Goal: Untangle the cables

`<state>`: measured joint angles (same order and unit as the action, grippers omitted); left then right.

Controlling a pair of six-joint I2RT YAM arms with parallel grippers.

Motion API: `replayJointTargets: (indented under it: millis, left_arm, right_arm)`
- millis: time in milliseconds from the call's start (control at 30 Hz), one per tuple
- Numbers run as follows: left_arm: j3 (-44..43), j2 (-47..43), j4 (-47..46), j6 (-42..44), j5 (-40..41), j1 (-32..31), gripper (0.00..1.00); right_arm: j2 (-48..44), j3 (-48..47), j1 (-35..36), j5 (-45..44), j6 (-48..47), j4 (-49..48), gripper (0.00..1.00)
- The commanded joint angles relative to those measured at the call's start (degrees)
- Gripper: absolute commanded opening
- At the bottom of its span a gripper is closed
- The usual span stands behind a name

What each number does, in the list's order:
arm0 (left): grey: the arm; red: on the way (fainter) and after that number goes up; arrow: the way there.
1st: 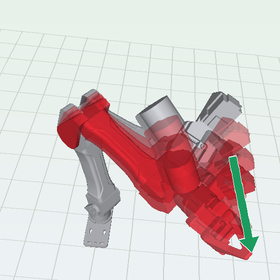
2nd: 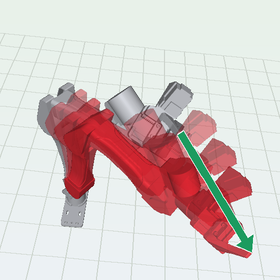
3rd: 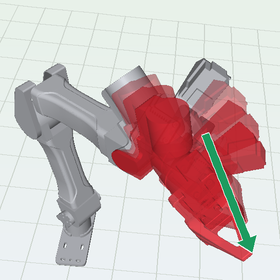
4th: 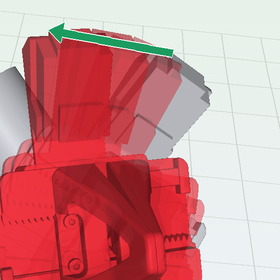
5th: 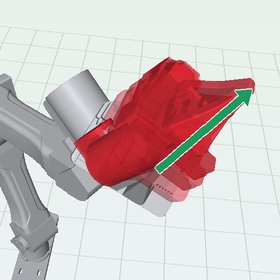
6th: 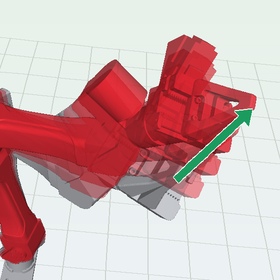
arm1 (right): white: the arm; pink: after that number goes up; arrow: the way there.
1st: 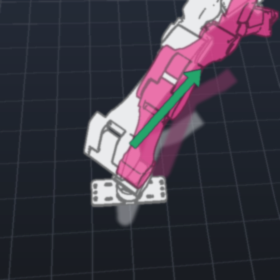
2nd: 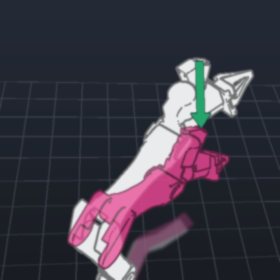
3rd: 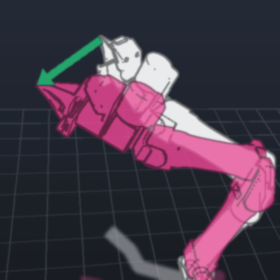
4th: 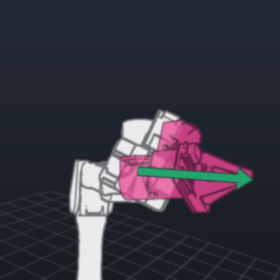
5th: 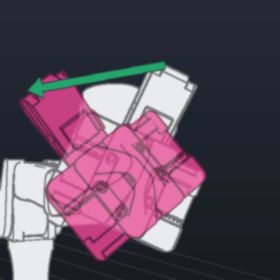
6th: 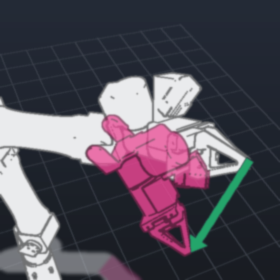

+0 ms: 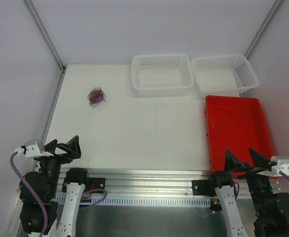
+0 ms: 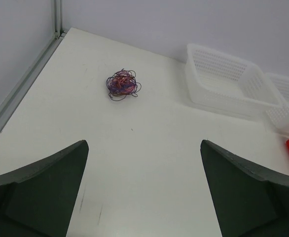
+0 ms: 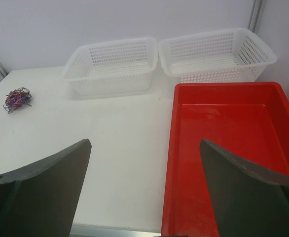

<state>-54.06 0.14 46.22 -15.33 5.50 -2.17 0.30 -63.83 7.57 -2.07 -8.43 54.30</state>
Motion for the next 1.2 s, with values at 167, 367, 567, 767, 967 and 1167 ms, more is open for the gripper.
replayJointTargets:
  millis: [167,367,567,767,967,1167]
  left_arm:
    - [3.1,-8.7,-1.0,-7.3,2.6,0.2,0.99]
    - [6.0,-0.7,-1.0,-14.6,1.0,0.2,0.99]
    - [7.8,12.1,-1.0,-22.5,-0.1,0.2,0.99]
    - [5.7,32.7,-2.2,-27.3,-3.7,0.2,0.99]
    - [2.6,51.5,-11.8,-27.3,-0.8,0.3,0.99]
    - [-5.6,71.6,-18.4,-27.4,0.9,1.8,0.99]
  right_arm:
    - [-5.6,1.8,-1.1,6.4,3.4,-1.9,0.97]
    - [2.2,2.5,-1.6,9.4,6.4,-0.3,0.97]
    - [9.4,5.3,-1.5,14.0,10.4,0.8,0.97]
    - [11.4,6.7,-1.3,12.5,10.5,1.9,0.97]
    - [11.0,8.6,-0.3,12.8,10.0,1.9,0.97]
    - [10.1,10.3,0.2,12.4,9.9,2.1,0.97]
